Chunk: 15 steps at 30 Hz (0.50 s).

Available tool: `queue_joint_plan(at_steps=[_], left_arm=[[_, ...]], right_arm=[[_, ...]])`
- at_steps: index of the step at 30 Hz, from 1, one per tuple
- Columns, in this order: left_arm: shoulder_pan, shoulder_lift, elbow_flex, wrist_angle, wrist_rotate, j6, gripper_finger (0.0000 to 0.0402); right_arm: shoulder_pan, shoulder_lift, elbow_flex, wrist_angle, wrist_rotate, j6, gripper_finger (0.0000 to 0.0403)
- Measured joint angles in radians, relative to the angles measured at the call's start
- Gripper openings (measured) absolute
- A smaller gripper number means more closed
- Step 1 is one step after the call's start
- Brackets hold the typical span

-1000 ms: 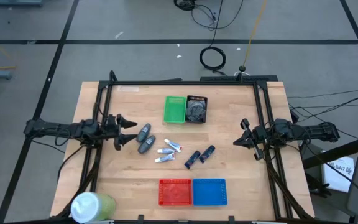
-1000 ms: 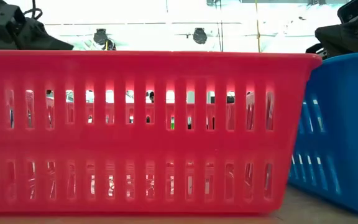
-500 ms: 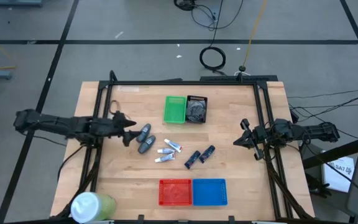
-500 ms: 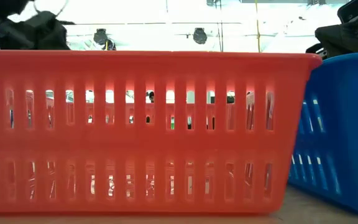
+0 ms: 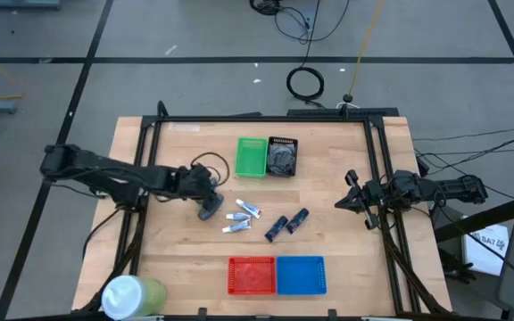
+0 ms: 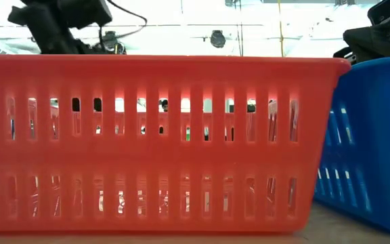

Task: Pick & Place Travel size toiletries
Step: Put the left deodorant into the green bin

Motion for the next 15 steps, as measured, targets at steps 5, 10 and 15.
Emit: queue_joint_plan(at_steps=[5, 10, 15], left_arm=[[0.026, 0.101, 0.016, -0.114, 0.012, -0.148, 0.0337], [0.041, 0.148, 0.016, -0.167, 0.091, -0.218, 0.0337], [0.041, 0.170, 0.016, -0.149, 0.097, -0.196, 0.0337]], right_arm=[[0.000, 0.000, 0.000, 0.000, 0.000, 0.000, 0.0000], [0.000, 0.000, 0.000, 0.000, 0.000, 0.000, 0.0000], [0.000, 0.000, 0.000, 0.000, 0.000, 0.000, 0.0000]])
